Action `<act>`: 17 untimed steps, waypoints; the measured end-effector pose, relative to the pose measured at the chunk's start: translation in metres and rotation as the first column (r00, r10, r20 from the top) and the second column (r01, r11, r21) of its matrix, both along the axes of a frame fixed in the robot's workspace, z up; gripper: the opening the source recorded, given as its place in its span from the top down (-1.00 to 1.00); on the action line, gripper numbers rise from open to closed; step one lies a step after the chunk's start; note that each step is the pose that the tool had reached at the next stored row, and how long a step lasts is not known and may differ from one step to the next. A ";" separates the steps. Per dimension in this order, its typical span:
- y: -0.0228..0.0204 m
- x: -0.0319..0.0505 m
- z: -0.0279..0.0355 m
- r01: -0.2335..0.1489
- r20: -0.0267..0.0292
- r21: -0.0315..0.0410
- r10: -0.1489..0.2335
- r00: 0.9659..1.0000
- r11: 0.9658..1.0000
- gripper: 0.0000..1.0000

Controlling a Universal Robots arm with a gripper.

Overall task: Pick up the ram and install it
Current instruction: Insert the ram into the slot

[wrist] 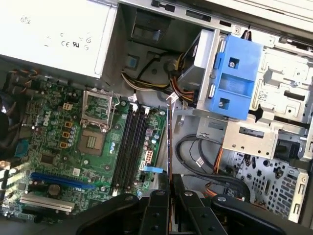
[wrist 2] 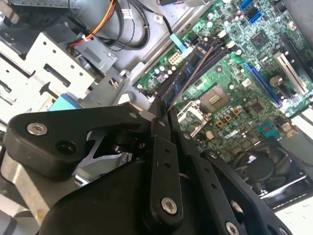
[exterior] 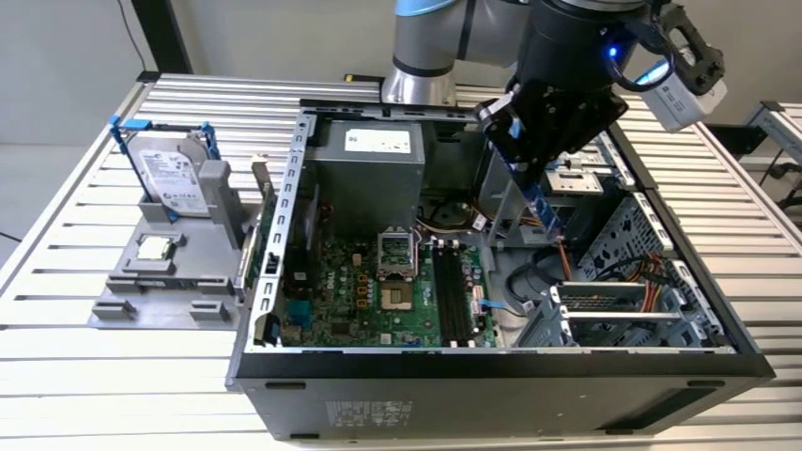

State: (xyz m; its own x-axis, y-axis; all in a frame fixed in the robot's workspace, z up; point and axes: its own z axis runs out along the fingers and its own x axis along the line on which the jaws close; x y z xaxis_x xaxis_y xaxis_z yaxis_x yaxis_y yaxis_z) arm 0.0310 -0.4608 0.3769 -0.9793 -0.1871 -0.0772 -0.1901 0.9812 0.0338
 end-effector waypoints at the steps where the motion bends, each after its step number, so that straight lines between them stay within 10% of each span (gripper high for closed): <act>1: 0.0000 -0.0001 0.0000 0.011 0.000 0.000 -0.011 1.000 1.000 1.00; 17: 0.0000 -0.0023 0.0000 0.158 0.000 0.000 -0.158 0.988 0.988 1.00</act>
State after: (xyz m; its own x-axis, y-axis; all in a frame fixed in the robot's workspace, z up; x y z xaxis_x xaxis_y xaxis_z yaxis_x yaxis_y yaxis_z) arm 0.0287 -0.4608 0.3769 -0.9966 -0.0305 -0.0772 -0.0332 0.9989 0.0338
